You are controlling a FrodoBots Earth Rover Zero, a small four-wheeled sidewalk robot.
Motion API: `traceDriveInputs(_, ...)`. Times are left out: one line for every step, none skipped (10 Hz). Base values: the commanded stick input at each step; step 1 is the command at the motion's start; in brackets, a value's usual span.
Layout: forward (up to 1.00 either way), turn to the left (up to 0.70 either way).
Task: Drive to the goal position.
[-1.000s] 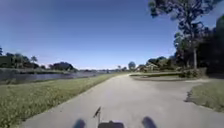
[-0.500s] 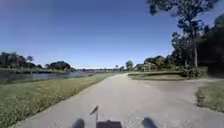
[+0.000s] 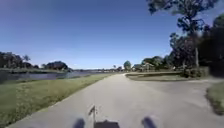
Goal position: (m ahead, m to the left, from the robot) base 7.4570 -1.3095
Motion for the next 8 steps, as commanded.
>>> traceDriveInputs(0.85,0.0)
traceDriveInputs(0.85,0.0)
traceDriveInputs(0.85,0.0)
traceDriveInputs(0.85,0.11)
traceDriveInputs(0.85,0.34)
traceDriveInputs(0.85,0.34)
traceDriveInputs(0.85,0.3)
traceDriveInputs(0.85,0.27)
